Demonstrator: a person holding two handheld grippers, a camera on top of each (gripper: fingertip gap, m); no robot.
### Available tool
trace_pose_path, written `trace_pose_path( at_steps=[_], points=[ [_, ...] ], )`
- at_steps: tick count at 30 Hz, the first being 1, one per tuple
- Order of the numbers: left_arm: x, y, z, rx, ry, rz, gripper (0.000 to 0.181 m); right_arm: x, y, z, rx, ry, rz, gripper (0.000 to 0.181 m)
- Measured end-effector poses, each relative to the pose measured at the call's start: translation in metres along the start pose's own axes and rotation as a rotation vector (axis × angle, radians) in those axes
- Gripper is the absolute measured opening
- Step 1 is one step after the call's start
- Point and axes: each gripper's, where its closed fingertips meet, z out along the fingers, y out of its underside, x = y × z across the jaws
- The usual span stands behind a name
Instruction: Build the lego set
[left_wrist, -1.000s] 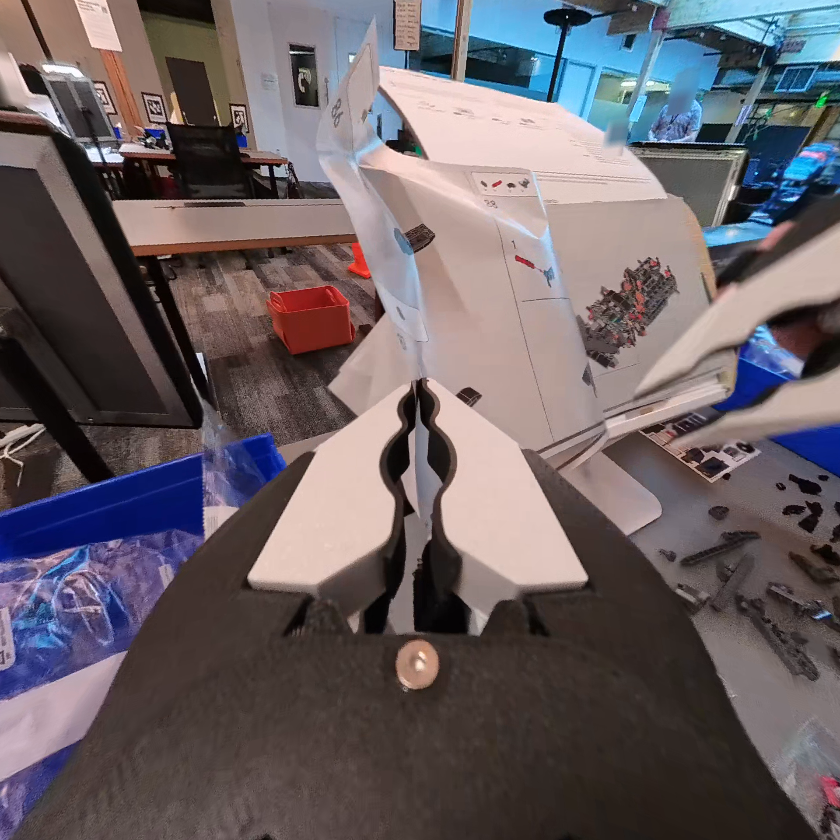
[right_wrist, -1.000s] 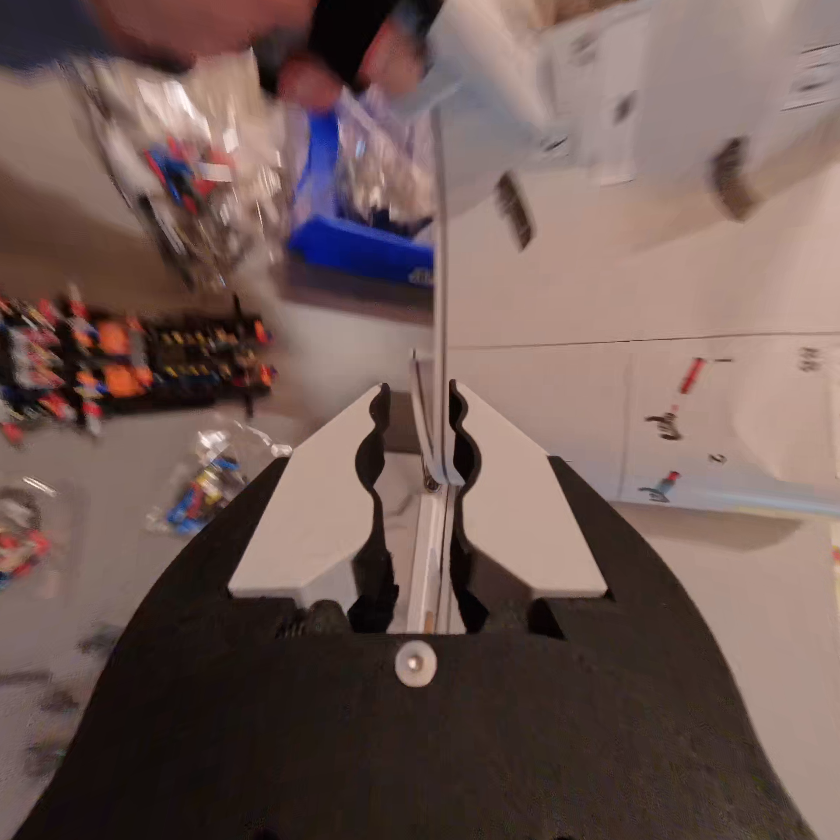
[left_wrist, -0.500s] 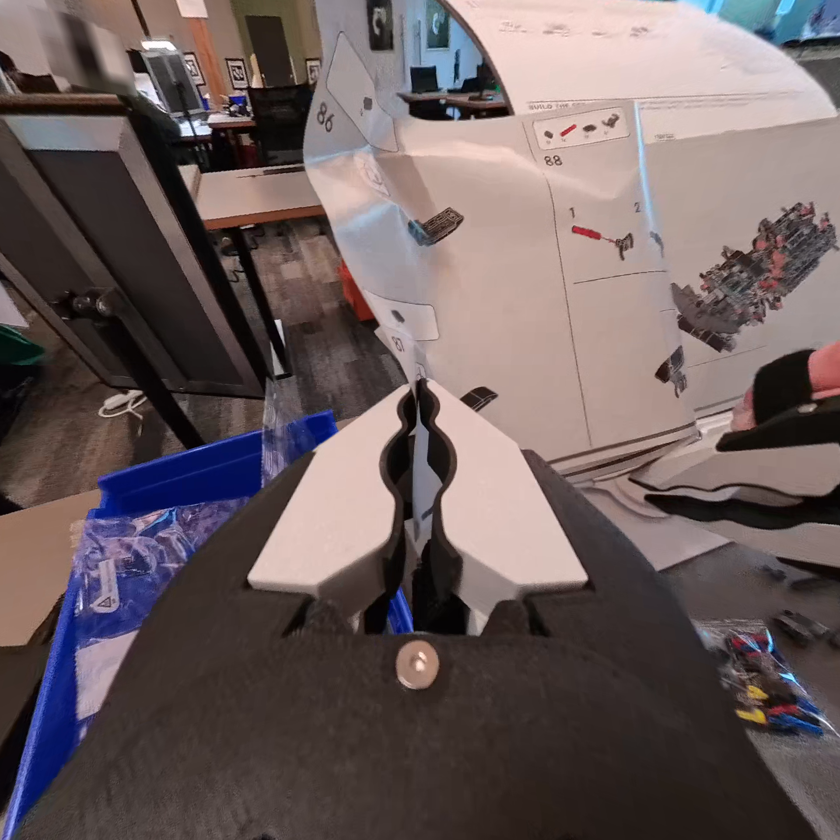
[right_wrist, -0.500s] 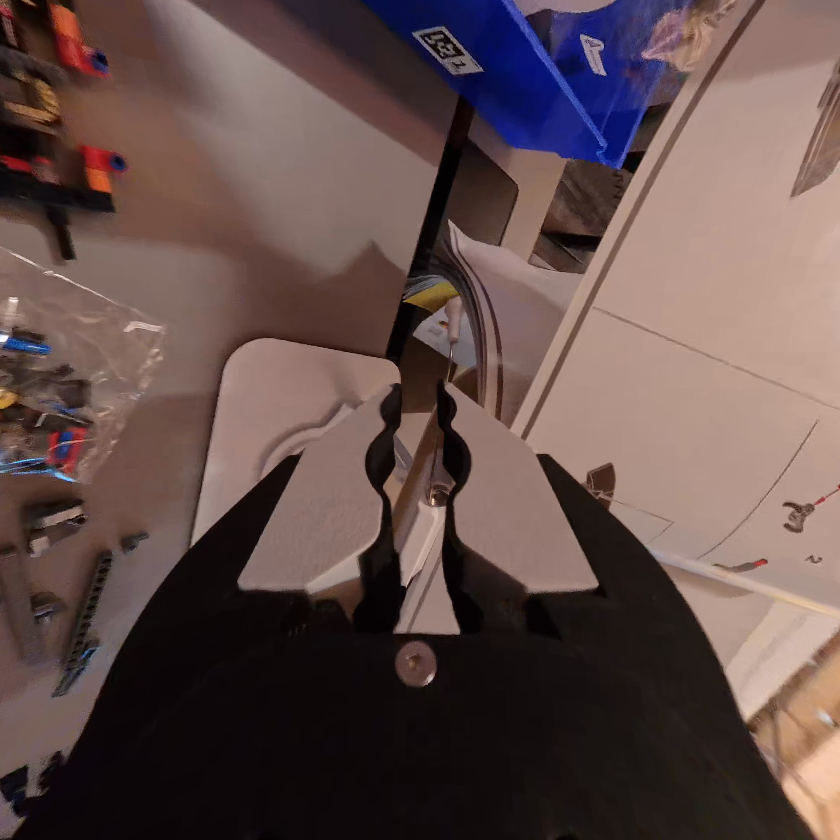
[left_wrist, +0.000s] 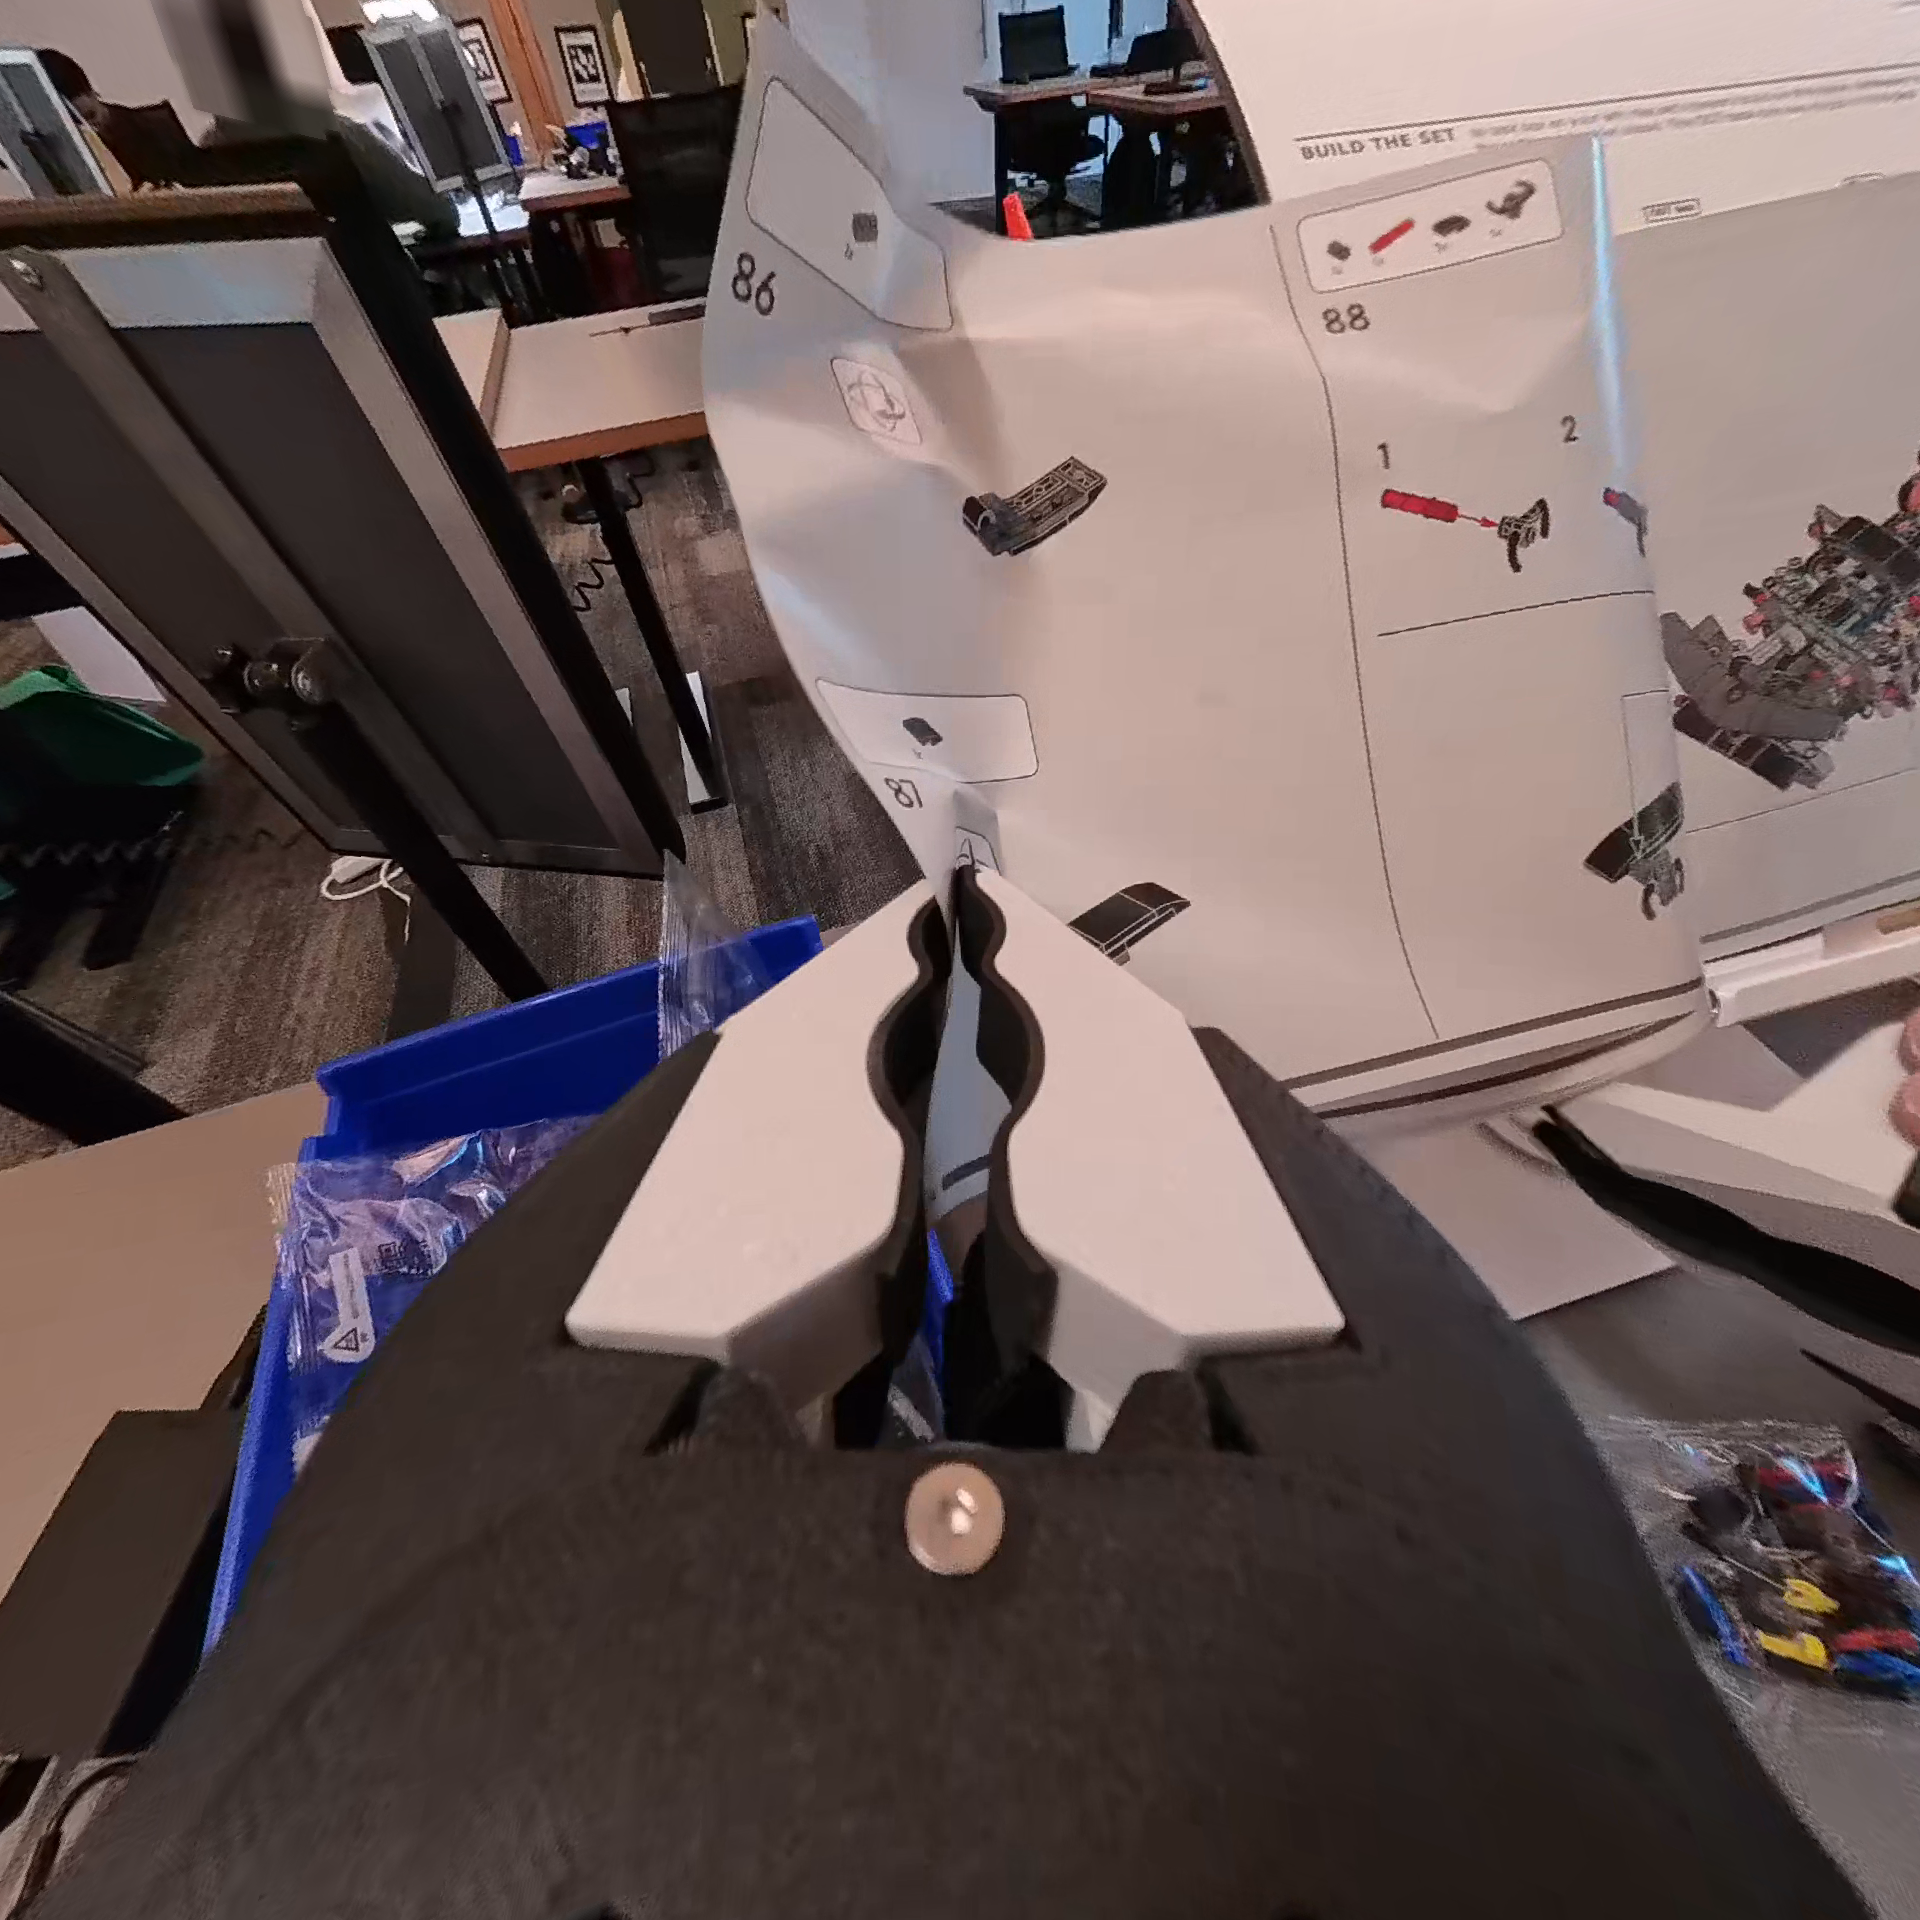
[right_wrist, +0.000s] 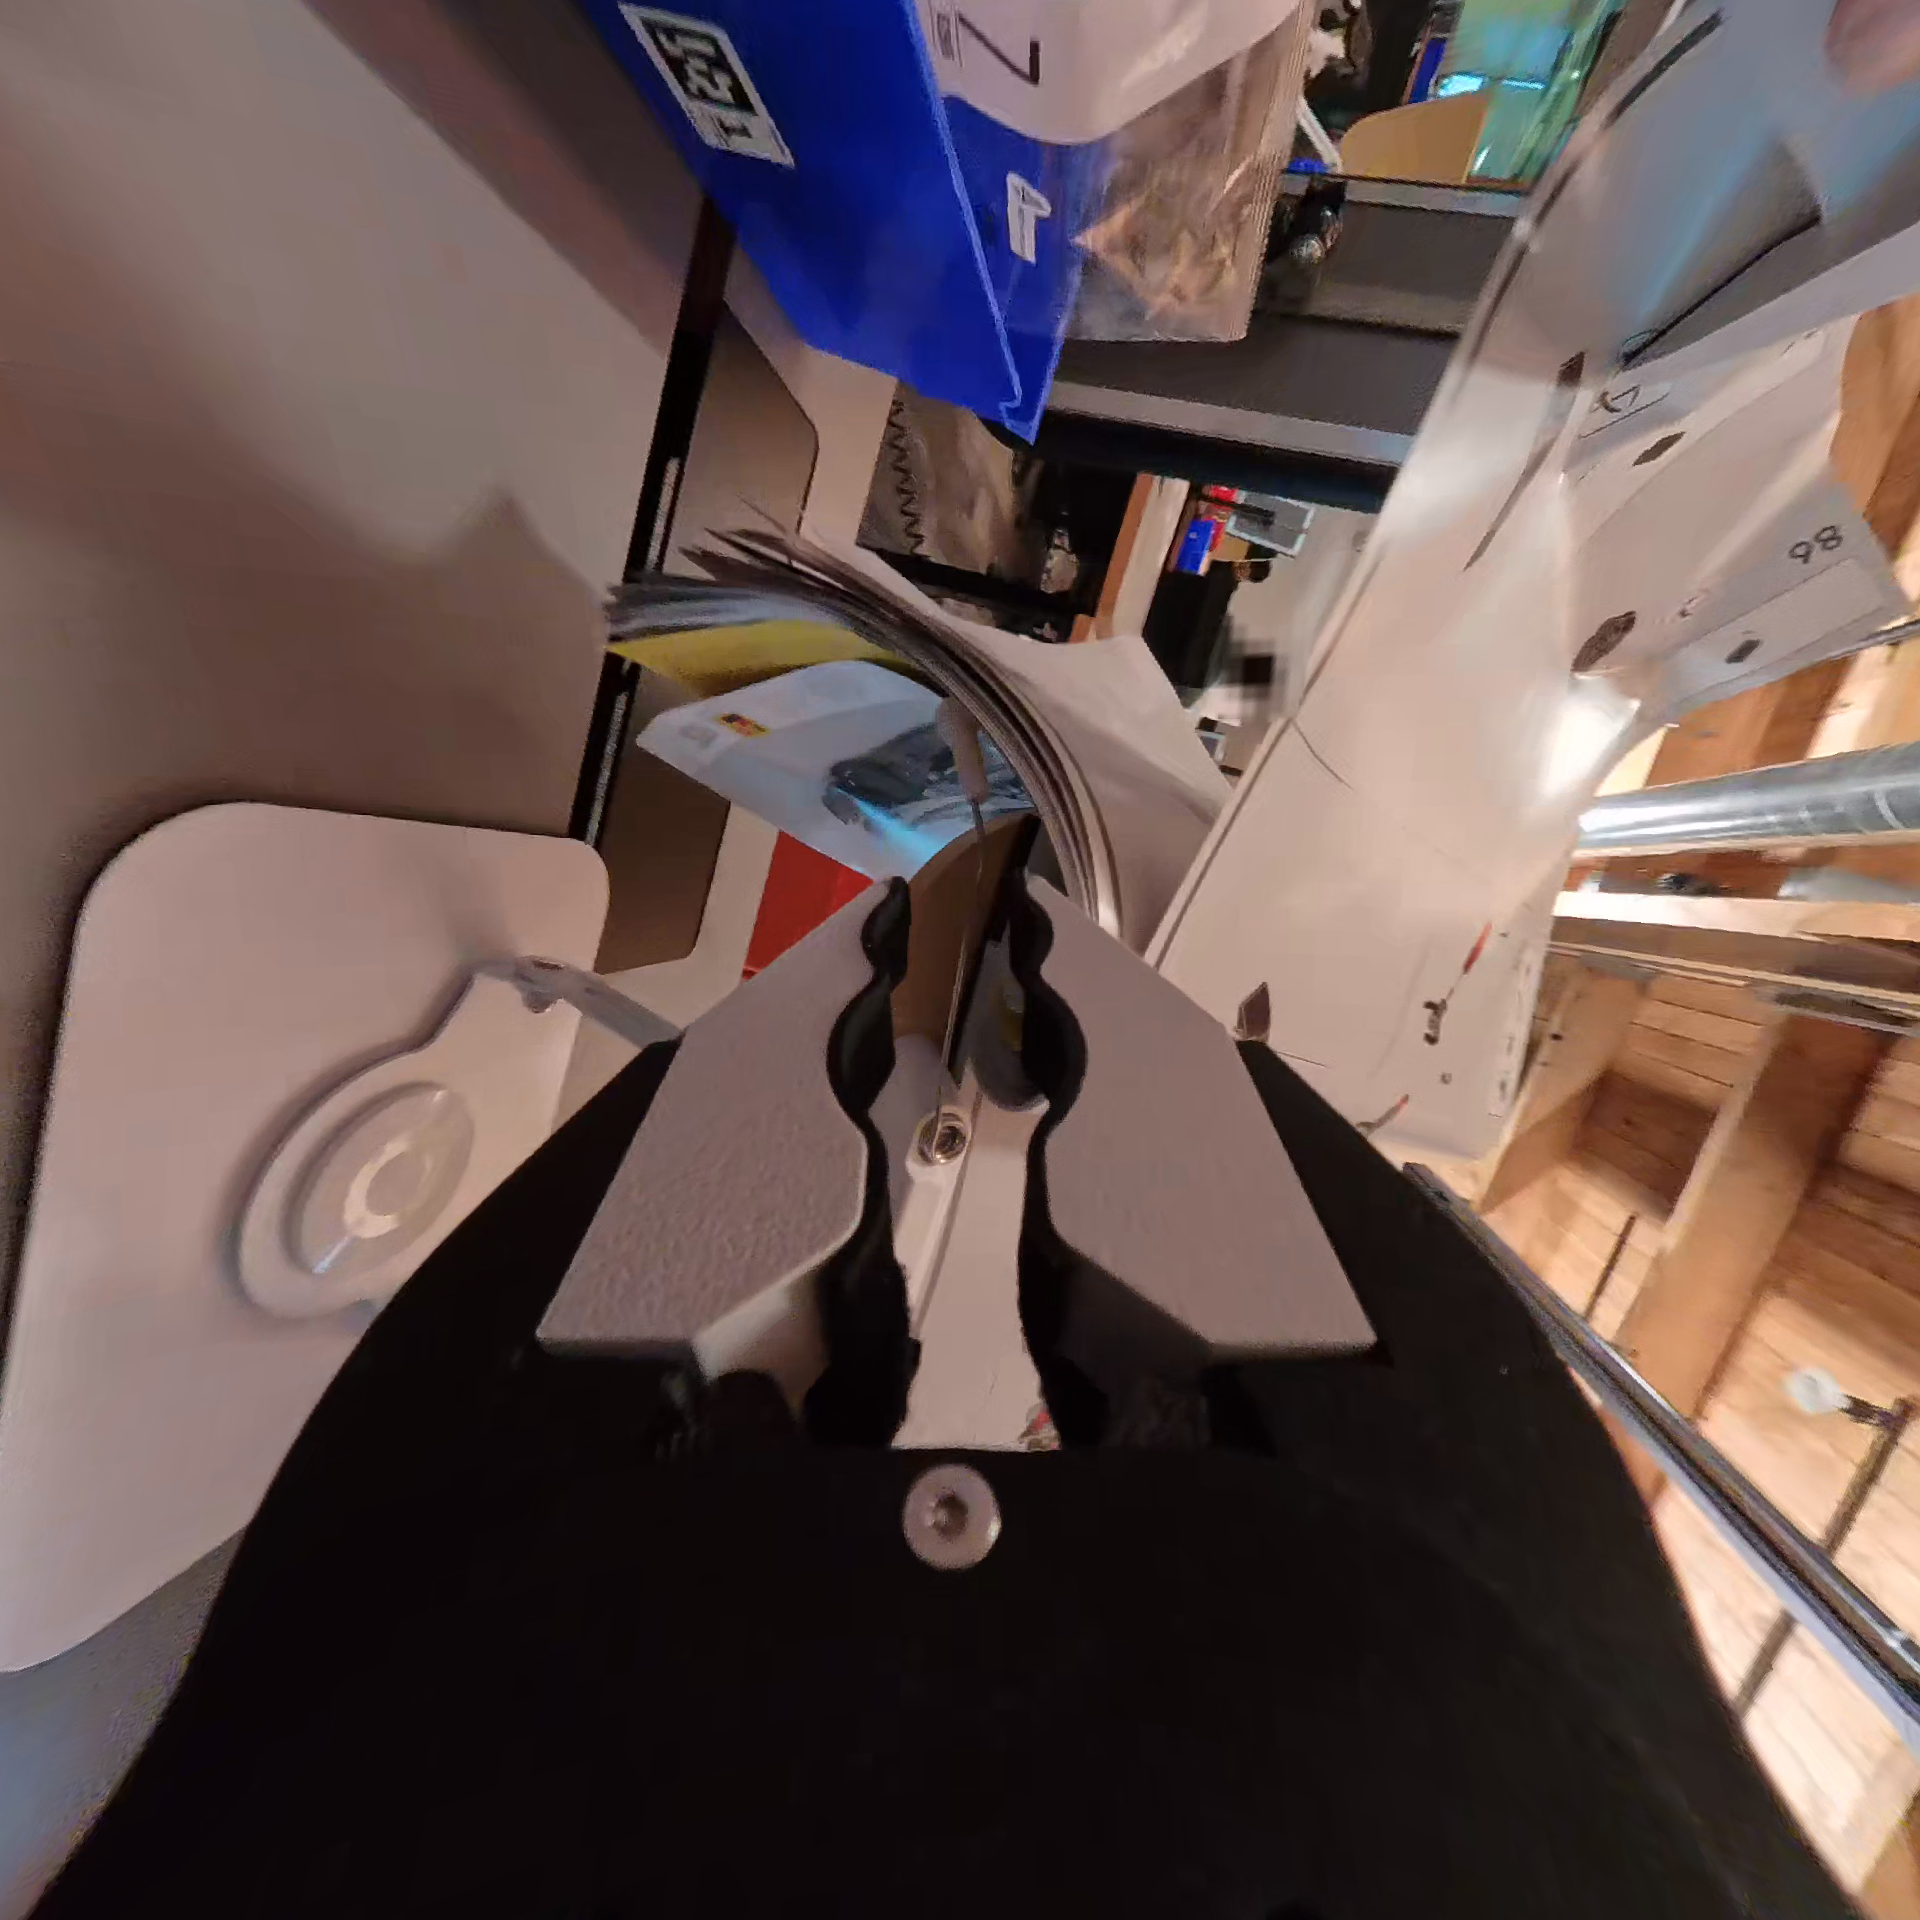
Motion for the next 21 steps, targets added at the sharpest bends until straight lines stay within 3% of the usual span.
trace_pose_path(
  at_steps=[11,14,21],
  points=[
    [-0.002,-0.003,0.011,-0.027,0.005,0.021,0.0,-0.004,0.001,0.001,-0.016,-0.033,0.043,0.025],
    [-0.002,-0.003,0.014,-0.031,0.01,0.025,0.0,-0.001,-0.005,-0.006,0.043,0.018,0.028,0.022],
    [-0.001,-0.008,0.019,-0.034,0.013,0.032,0.0,-0.004,0.003,0.01,-0.024,0.029,0.009,0.017]
  ],
)
